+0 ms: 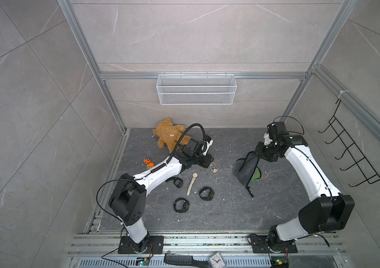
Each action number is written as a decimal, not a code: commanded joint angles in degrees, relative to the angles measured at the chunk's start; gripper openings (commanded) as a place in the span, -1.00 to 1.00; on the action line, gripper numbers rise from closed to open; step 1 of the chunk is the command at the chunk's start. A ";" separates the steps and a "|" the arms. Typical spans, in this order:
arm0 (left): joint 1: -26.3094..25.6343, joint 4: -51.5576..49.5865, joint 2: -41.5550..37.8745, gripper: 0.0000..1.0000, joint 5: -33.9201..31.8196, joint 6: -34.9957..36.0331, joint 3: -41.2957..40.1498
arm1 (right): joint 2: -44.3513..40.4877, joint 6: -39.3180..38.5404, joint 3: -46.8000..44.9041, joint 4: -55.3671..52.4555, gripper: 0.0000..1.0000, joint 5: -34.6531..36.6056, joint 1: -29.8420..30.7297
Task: Wipe the watch dial
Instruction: Place the cleaning item at the center of the board.
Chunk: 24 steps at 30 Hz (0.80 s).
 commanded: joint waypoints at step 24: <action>-6.14 -34.23 29.99 -0.27 -11.44 -17.81 37.53 | -11.18 1.98 -10.66 -2.67 -0.02 4.99 -0.05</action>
